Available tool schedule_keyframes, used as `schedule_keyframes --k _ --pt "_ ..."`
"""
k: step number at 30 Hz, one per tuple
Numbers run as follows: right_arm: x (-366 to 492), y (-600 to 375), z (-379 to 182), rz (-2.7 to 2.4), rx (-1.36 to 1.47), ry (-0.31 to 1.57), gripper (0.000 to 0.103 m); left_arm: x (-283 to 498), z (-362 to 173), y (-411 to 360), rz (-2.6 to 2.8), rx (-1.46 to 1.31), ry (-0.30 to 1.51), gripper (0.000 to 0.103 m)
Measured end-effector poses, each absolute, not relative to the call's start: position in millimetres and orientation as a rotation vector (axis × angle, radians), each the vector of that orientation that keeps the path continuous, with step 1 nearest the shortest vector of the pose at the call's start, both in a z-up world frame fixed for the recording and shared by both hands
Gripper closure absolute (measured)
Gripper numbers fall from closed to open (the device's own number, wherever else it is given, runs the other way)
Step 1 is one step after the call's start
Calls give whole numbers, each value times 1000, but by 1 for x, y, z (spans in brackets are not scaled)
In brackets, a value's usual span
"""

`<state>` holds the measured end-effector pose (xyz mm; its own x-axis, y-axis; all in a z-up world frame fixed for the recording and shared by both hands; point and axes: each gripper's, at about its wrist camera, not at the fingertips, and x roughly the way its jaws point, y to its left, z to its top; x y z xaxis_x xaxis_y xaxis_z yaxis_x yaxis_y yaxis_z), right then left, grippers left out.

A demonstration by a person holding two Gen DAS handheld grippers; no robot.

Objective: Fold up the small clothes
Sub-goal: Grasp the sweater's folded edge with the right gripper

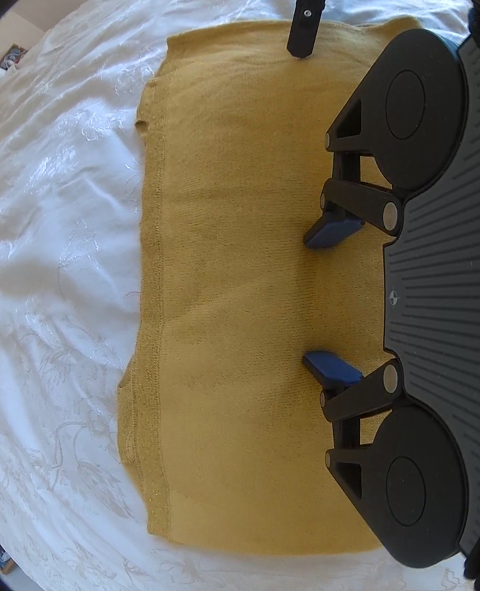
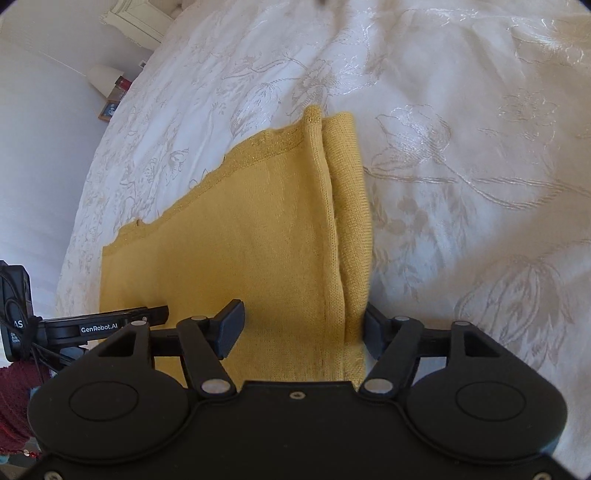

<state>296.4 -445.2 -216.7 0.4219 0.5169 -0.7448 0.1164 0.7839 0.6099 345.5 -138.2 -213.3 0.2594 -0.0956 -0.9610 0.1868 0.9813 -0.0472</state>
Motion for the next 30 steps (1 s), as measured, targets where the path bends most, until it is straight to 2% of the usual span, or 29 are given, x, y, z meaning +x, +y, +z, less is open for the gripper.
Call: schedule_keyframes --k 8,18,23,24,25,27,28,30 --pt "296 -447 -219 273 684 1095 33 369 -183 -135 -185 -20 1253 47" --pt "291 -452 -216 271 686 1093 34 409 -211 -158 -146 97 1278 44" --pt "292 -450 -214 276 681 1104 34 396 -194 -147 -148 54 1248 47" --pt "292 -451 -214 277 679 1108 35 391 -189 -143 -138 41 1240 47" --pt "291 -450 -213 278 673 1113 41 384 -183 -140 -131 31 1229 47" --pt "290 -451 -213 269 663 1131 59 368 -172 -130 -125 23 1210 47" --pt "290 -453 -214 267 667 1139 71 358 -167 -125 -123 19 1205 47" --pt "290 -451 -209 260 653 1142 77 340 -159 -112 -122 14 1204 47"
